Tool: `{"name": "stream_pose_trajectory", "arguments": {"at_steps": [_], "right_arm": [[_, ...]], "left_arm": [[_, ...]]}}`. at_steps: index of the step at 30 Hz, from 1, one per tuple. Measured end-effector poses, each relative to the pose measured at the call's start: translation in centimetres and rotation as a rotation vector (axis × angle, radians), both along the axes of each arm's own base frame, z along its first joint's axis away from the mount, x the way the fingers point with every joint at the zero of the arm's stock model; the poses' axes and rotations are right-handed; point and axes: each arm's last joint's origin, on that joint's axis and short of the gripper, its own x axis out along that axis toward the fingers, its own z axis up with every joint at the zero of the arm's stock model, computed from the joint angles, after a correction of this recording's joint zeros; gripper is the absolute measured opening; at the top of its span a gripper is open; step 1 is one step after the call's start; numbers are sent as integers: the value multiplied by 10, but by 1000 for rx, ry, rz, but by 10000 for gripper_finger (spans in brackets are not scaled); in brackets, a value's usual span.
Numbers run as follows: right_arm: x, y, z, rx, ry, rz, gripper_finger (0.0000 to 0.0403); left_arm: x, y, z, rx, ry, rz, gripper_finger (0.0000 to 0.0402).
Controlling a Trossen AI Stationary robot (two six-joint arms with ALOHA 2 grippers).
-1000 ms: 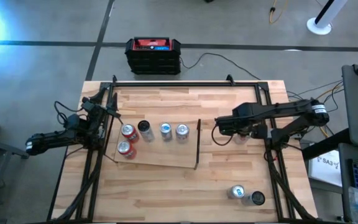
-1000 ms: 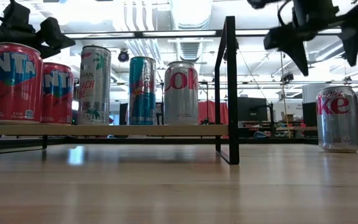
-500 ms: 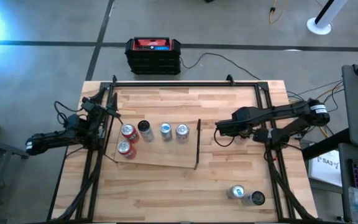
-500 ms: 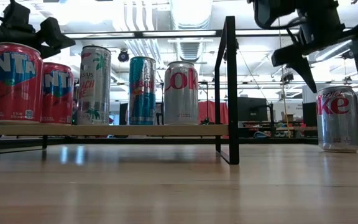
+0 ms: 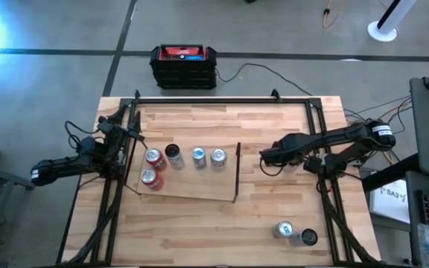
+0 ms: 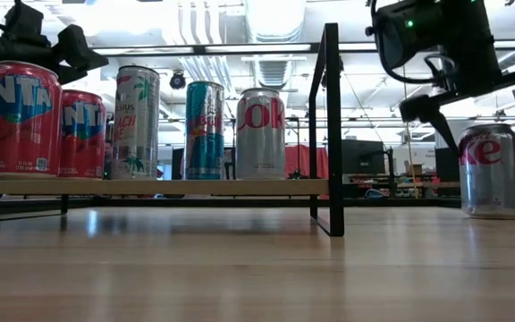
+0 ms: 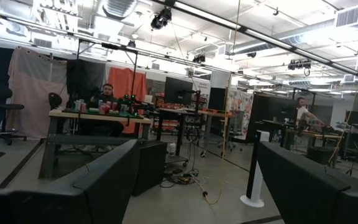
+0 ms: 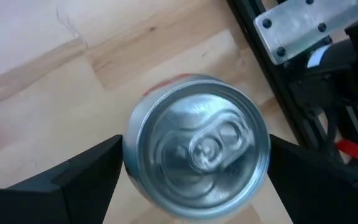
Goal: Place canned beverage on shelf
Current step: Put the silver soda can on the shelf aligned with the other silver soda can
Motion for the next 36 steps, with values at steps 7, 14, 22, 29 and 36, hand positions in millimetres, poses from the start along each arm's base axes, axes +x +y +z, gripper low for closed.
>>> {"name": "stream_pose_trajectory", "arguments": {"at_steps": [7,14,22,29,36], "right_arm": [[-3,-1,-10,-45,-12,20,361],[-5,-2,-12,-51,-40,67,316],[-3,-2,-8,-25,-105,140,303],[-1,-1,10,21,-199,218,303],[13,0,32,27,-248,327,303]], "left_arm": [[0,0,0,0,0,0,311],[0,0,0,0,0,0,311],[0,0,0,0,0,0,311],[0,0,0,0,0,0,311],[0,0,0,0,0,0,311]]}}
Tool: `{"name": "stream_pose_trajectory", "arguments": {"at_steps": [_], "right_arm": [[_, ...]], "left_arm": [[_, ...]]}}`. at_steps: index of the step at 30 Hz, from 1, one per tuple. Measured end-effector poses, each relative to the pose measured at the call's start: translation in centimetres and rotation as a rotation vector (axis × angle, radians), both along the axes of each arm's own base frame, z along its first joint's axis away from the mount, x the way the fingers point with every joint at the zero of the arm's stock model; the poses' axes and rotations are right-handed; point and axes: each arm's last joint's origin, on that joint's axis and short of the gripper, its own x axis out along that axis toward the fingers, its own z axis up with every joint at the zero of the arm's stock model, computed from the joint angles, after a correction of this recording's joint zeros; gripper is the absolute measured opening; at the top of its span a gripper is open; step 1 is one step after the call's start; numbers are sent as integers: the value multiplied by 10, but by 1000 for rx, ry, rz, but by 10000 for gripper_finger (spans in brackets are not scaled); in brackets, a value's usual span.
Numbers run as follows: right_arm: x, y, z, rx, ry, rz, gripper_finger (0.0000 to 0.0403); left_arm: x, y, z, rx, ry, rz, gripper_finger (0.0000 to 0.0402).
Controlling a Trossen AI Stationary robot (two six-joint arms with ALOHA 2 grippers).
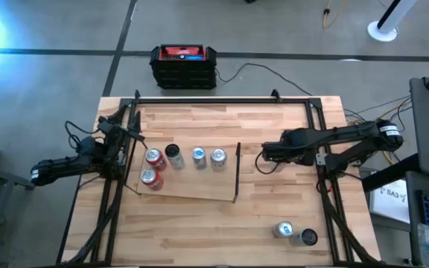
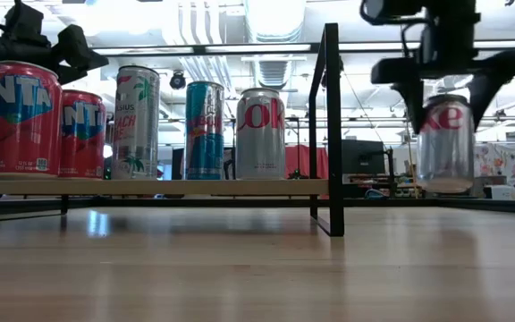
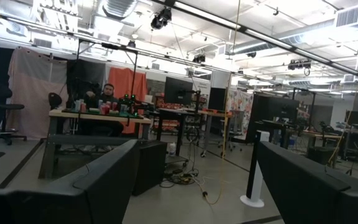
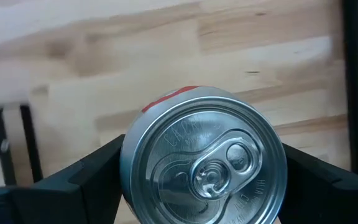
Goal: Place canned beverage on shelf
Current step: Put the silver soda can on the shelf aligned with the other silver soda can
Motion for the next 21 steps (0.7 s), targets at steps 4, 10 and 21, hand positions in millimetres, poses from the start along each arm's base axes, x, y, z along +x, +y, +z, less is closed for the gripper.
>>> {"name": "stream_pose_trajectory", "arguments": {"at_steps": [4,10,21], "right_arm": [[17,7,3,22,2,138,303],[48,33,5,19,11,321,303],[85,94,2,23,76,512,303]], "left_arm": [[0,0,0,0,0,0,311],[0,0,0,0,0,0,311],[0,0,0,0,0,0,311]]}}
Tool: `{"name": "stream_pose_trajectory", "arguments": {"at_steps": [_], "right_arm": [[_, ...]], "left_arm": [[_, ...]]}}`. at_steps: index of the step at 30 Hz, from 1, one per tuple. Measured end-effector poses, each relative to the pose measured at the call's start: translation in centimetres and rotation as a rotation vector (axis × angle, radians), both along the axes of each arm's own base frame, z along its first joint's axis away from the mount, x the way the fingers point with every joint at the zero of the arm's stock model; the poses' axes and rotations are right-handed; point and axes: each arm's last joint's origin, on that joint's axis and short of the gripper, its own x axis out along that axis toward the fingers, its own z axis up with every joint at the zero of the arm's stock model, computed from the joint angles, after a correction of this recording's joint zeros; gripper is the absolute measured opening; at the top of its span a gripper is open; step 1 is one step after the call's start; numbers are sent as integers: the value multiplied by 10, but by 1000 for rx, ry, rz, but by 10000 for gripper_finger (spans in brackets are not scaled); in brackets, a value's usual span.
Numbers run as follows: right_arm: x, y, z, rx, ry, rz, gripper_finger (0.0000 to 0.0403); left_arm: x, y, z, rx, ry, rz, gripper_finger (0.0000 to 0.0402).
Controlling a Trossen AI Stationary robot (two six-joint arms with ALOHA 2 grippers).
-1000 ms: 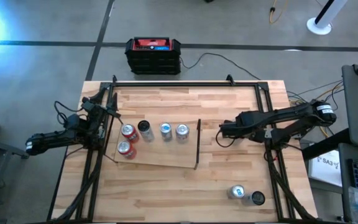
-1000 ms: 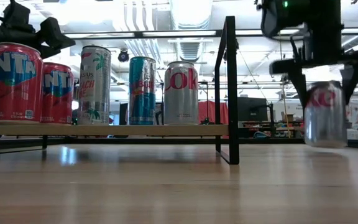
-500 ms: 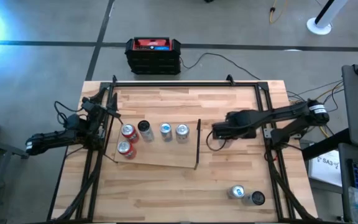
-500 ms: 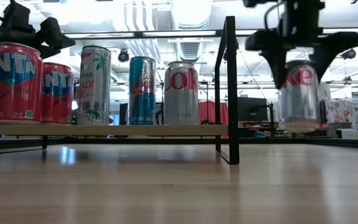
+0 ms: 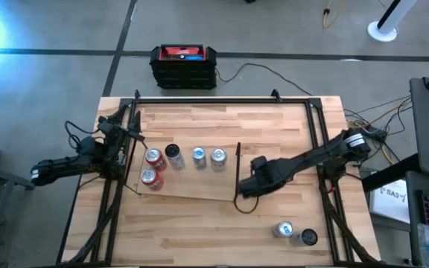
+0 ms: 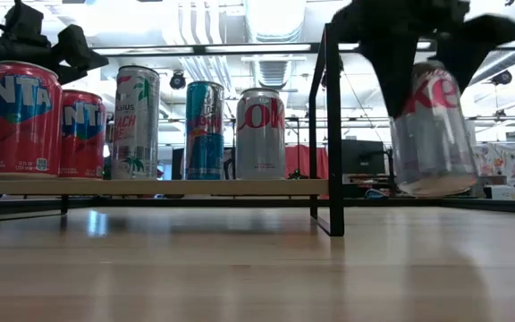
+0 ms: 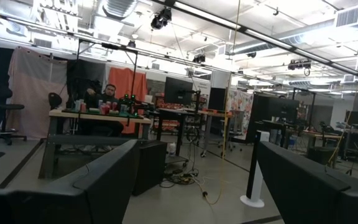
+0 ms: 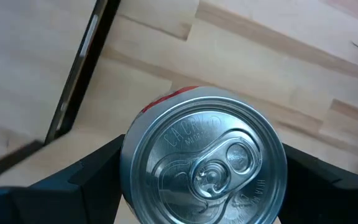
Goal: Place canned beverage on shelf
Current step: Put the silver soda can on the shelf aligned with the other silver soda can
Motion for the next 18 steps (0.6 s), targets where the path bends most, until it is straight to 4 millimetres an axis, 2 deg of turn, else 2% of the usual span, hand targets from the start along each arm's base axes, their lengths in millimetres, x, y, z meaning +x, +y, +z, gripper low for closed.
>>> {"name": "stream_pose_trajectory", "arguments": {"at_steps": [6,18], "right_arm": [[1,29,1,-8,-13,34,303],[-9,78,1,51,-128,127,310]], "left_arm": [[0,0,0,0,0,0,311],[0,0,0,0,0,0,311]]}}
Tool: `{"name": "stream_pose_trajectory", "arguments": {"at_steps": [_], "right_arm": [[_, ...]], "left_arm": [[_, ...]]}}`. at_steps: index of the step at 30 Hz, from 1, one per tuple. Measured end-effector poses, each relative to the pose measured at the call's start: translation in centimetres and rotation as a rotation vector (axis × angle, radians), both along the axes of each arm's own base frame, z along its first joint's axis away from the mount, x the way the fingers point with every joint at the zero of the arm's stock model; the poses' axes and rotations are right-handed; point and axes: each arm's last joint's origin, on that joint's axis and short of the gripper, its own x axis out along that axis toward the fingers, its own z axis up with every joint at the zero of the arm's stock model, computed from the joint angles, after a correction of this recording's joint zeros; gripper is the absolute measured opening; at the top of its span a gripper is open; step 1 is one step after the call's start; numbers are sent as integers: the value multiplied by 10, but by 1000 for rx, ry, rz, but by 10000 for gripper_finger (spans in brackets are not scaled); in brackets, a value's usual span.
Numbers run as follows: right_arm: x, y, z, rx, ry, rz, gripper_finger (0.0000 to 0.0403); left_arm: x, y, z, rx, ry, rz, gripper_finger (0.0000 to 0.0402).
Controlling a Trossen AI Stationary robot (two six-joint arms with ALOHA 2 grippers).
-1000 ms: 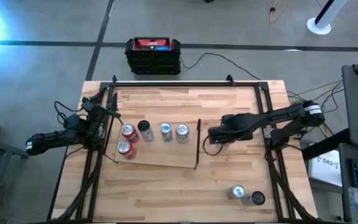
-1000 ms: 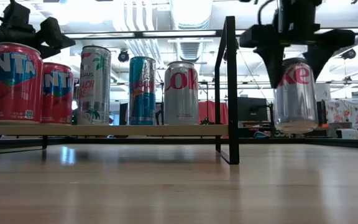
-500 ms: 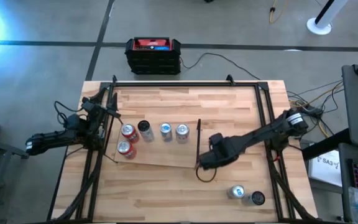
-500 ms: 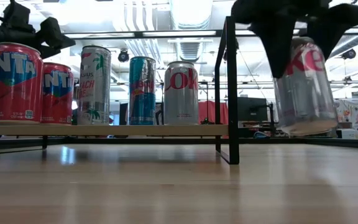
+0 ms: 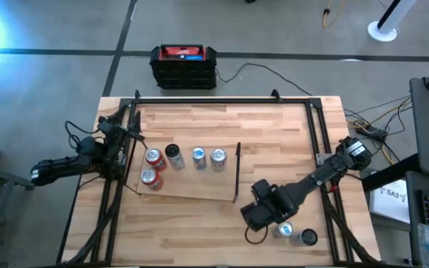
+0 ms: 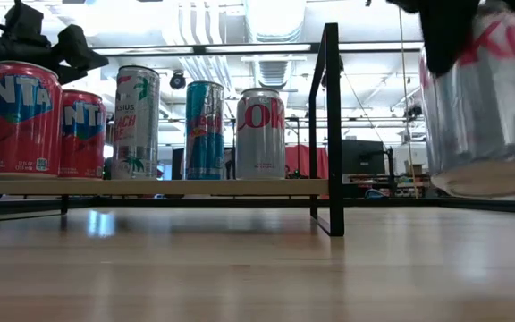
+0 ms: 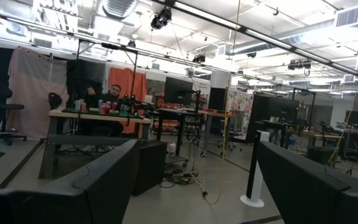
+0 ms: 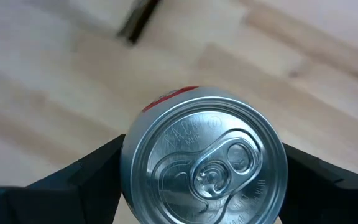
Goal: Place canned beverage on shelf
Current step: Put the silver soda can on the shelf aligned with the other silver soda can
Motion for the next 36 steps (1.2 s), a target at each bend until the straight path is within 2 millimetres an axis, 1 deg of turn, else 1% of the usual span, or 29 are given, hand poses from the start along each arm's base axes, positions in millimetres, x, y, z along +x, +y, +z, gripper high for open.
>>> {"name": "stream_pose_trajectory", "arguments": {"at_steps": [4,10,14,20,28,32,36], "right_arm": [[2,12,1,30,-68,107,309],[9,16,2,30,-128,246,309],[14,20,-4,12,-140,355,309],[26,25,-17,-49,-150,573,310],[44,30,-8,-224,-191,818,310],[53,37,-10,-253,-176,962,310],[63,44,-10,-279,-172,1071,311]], "left_arm": [[0,0,0,0,0,0,311],[0,0,0,0,0,0,311],[0,0,0,0,1,0,311],[0,0,0,0,0,0,311],[0,0,0,0,0,0,311],[0,0,0,0,0,0,311],[0,0,0,0,1,0,311]]}}
